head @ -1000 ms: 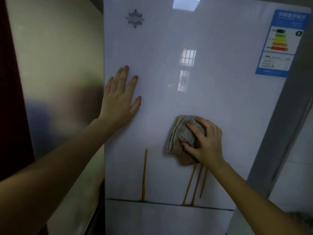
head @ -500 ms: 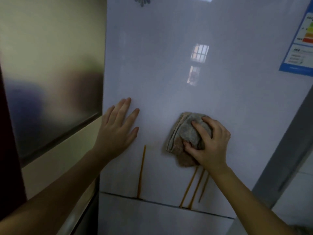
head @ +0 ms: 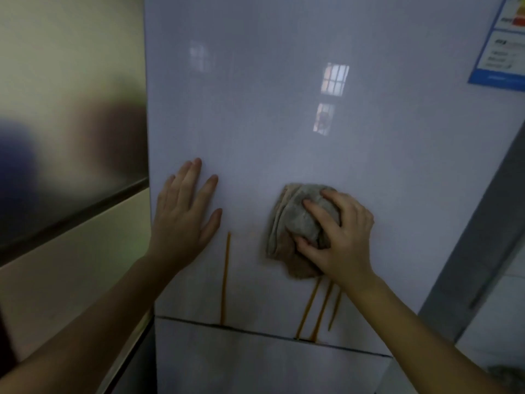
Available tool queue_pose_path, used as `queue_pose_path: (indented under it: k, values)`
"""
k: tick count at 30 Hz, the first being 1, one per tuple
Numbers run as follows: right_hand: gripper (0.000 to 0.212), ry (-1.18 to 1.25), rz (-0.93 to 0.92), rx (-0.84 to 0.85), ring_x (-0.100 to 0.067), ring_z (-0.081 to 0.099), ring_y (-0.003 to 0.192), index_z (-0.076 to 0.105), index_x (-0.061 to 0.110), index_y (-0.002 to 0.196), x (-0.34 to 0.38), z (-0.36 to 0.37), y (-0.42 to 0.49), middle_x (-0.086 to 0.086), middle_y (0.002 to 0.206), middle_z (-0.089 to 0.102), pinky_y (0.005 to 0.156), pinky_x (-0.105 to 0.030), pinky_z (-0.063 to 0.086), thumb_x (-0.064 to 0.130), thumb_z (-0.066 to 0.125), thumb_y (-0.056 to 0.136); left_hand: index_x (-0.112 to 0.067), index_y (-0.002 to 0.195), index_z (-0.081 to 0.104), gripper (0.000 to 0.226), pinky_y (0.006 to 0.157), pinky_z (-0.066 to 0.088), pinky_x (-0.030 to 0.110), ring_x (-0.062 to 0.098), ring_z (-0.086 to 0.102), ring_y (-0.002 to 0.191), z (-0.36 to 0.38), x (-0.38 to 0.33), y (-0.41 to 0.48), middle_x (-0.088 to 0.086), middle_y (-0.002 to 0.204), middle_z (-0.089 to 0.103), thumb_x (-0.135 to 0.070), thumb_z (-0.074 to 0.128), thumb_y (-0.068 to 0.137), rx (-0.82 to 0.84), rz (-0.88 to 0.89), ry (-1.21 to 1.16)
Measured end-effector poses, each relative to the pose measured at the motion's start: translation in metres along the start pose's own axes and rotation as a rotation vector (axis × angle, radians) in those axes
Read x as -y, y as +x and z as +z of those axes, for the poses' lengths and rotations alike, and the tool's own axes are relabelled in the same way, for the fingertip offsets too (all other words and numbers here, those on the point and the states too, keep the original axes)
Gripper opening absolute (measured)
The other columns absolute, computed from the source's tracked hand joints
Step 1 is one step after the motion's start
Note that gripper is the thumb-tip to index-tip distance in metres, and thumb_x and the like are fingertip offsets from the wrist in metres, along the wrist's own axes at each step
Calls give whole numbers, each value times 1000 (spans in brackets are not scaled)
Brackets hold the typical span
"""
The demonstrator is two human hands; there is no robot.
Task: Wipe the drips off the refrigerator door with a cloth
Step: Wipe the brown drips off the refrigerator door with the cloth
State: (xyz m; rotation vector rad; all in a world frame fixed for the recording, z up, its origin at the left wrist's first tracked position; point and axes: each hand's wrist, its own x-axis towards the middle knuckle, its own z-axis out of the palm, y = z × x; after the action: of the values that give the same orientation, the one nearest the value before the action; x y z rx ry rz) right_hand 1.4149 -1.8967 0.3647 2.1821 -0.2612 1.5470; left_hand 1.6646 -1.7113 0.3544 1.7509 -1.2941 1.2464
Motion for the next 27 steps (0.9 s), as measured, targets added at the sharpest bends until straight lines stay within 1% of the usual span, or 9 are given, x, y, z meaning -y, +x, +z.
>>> queue_pose_path:
  k: [2,4,6,9,12,15,20,23,27]
  values:
    - [58,-5,-79,64,-34,52,125,61,24,135,0,3,-29,-10,141,51,99,-49,39,53,71,86,-7,148,43,60,122,25,55,39,26,150,1,-1,-1,23,161,27,-38,49,98,9,-1,-9]
    - [60,-15,-97,107,-32,52,126,56,26,137,-3,2,-59,-9,142,50,98,-50,41,53,71,86,-7,149,41,60,122,23,54,39,24,151,1,0,-1,22,162,25,-38,48,98,12,5,-11]
    - [61,-28,-52,116,-33,53,125,54,27,139,-8,-4,-74,-9,142,50,98,-50,42,54,70,86,-8,150,39,61,122,23,54,39,24,151,0,0,-1,22,163,24,-39,48,98,26,5,-16]
    - [63,-44,32,81,-35,55,125,54,25,139,-19,-17,-66,-13,142,52,98,-49,43,54,71,86,-8,149,40,62,120,25,55,40,26,149,-2,1,-1,22,162,25,-40,45,97,24,11,-15]
    - [66,-60,147,8,-34,50,129,56,22,138,-22,-25,-47,-15,143,50,103,-46,38,49,75,82,-7,149,41,62,119,28,57,41,26,149,0,2,-1,22,162,26,-41,43,97,-1,26,-16]
    - [66,-56,227,-35,-33,47,132,57,20,139,-7,-17,-50,-15,146,48,106,-44,35,46,77,81,-8,151,38,63,121,25,57,40,24,150,5,0,-3,22,162,25,-42,42,97,-23,14,-28]
    - [68,-76,58,73,-34,51,131,51,26,141,-2,-5,-73,-14,146,51,100,-50,42,54,72,83,-9,151,36,65,122,20,55,40,23,150,10,3,-3,21,163,23,-46,37,98,-36,18,-27]
    - [67,-69,103,3,-32,49,132,55,23,140,-13,-15,-55,-13,146,49,103,-47,40,52,74,82,-9,151,37,65,121,20,54,40,25,150,13,4,-3,21,163,24,-46,37,98,-72,20,-22]
    - [68,-49,279,-114,-29,44,133,56,21,141,-20,-24,-30,-11,147,45,106,-45,37,49,76,82,-7,151,38,65,122,20,55,41,26,149,19,4,-4,22,162,25,-46,38,99,-122,36,-28]
